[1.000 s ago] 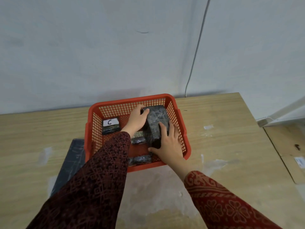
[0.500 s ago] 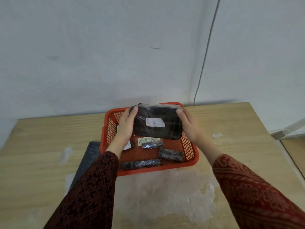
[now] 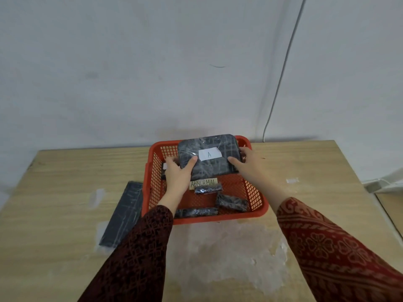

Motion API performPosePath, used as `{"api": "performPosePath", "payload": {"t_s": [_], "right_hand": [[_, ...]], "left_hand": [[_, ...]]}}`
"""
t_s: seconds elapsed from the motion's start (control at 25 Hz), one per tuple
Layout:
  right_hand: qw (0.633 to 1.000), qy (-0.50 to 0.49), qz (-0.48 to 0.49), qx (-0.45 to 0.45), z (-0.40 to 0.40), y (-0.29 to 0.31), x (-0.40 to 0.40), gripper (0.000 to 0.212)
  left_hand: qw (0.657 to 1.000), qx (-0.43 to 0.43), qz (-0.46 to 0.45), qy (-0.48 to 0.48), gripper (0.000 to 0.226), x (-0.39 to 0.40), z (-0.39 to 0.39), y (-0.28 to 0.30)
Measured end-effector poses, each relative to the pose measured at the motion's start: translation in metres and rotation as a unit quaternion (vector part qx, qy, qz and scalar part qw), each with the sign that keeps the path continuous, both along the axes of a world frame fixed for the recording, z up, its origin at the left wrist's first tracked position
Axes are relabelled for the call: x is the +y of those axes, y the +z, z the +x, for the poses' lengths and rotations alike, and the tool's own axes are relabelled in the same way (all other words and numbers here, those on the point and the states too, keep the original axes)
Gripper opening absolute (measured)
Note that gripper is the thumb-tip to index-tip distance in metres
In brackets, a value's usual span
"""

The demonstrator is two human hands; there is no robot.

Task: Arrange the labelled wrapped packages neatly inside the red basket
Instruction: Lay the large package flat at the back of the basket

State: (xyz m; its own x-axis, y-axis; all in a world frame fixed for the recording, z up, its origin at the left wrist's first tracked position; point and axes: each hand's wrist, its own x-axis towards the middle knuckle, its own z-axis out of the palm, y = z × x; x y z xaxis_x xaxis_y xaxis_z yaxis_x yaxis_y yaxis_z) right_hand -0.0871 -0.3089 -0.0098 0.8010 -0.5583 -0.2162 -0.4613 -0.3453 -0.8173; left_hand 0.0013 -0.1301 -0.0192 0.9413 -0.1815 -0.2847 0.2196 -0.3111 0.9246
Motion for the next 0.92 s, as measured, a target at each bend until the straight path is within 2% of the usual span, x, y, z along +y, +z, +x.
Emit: {"api": "performPosePath", "payload": {"t_s": [0.16, 0.24, 0.36, 0.52, 0.64, 0.92], "right_hand": [[0.998, -0.014, -0.055, 0.003, -0.012, -0.016, 0.005, 0.063], [0.993, 0.033, -0.11, 0.033, -0.014, -0.028, 0.006, 0.061], [0.978, 0.086, -0.177, 0.066, -0.017, -0.041, 0.002, 0.058], [0.938, 0.16, -0.294, 0.09, -0.018, -0.056, 0.007, 0.054], [0.924, 0.211, -0.295, 0.122, -0.026, -0.065, 0.02, 0.065], [0.942, 0.185, -0.245, 0.136, -0.043, -0.071, 0.029, 0.071]], "left_hand": [[0.998, -0.014, 0.061, -0.012, 0.059, -0.026, 0.01, -0.017], [0.997, -0.006, 0.064, -0.046, 0.063, -0.038, 0.01, -0.028], [0.991, -0.02, 0.051, -0.124, 0.087, -0.045, 0.005, -0.044], [0.973, -0.036, 0.124, -0.189, 0.091, -0.042, 0.006, -0.065], [0.97, -0.037, 0.142, -0.196, 0.091, -0.045, 0.008, -0.07], [0.96, -0.064, 0.189, -0.197, 0.084, -0.045, 0.003, -0.069]]}}
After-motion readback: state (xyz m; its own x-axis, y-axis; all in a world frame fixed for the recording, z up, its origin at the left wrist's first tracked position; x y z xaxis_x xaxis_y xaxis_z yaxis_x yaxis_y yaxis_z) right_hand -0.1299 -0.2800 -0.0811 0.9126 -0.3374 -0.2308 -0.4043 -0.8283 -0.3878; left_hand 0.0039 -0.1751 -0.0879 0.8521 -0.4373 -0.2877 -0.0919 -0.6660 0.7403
